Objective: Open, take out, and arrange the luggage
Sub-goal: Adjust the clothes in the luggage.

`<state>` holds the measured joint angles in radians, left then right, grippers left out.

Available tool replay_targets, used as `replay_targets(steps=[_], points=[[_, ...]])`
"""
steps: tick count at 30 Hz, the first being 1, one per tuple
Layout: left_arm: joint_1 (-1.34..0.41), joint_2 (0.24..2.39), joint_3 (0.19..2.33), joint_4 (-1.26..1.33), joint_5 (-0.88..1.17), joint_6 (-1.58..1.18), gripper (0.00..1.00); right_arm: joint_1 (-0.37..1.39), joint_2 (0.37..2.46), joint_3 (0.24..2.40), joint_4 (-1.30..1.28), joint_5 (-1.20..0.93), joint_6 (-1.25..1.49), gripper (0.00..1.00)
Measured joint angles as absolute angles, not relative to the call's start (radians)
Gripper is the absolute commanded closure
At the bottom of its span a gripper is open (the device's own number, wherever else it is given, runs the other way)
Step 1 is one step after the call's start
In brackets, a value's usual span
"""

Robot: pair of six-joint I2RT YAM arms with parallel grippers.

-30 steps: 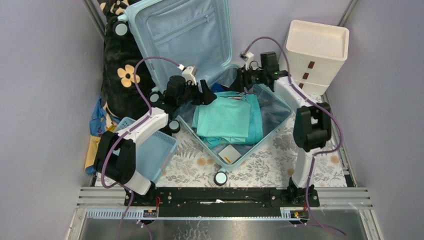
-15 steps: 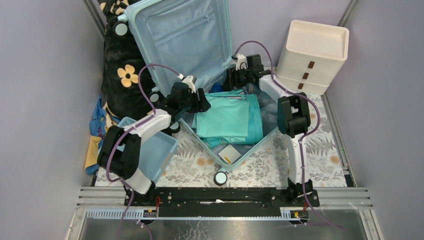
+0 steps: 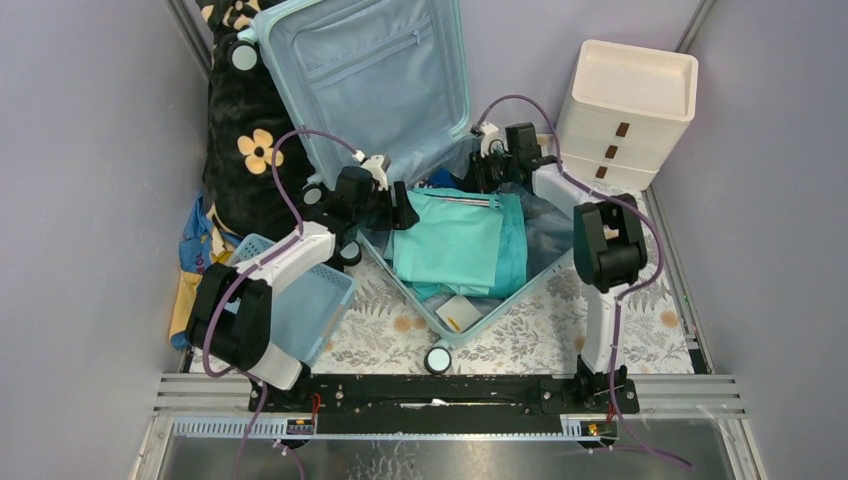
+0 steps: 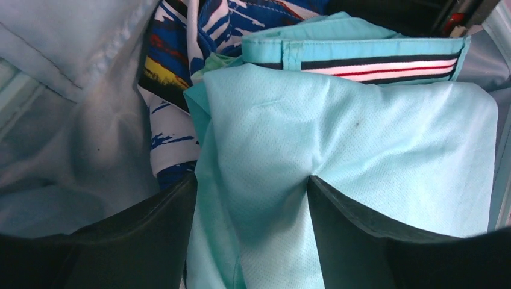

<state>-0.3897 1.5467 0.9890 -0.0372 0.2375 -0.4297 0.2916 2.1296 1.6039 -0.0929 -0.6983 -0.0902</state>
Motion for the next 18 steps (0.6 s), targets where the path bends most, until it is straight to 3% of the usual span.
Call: replay_targets(steps=[7,14,16,18], points=[[-0.381,1.512,1.008,-0.079,0.285,-0.385,0.21,0.292,1.991,1.468,-0.139,-0.680,-0.098,0.81],[-0.379,1.531,1.059,-0.086,0.337,-0.381,0.18,0.292,1.934,1.419,-0.190,-0.692,-0.090,0.73],[-0.378,1.538,1.074,-0.089,0.347,-0.380,0.17,0.291,1.934,1.420,-0.212,-0.702,-0.091,0.68],[-0.377,1.542,1.094,-0.093,0.359,-0.379,0.17,0.290,1.934,1.423,-0.239,-0.709,-0.097,0.55]])
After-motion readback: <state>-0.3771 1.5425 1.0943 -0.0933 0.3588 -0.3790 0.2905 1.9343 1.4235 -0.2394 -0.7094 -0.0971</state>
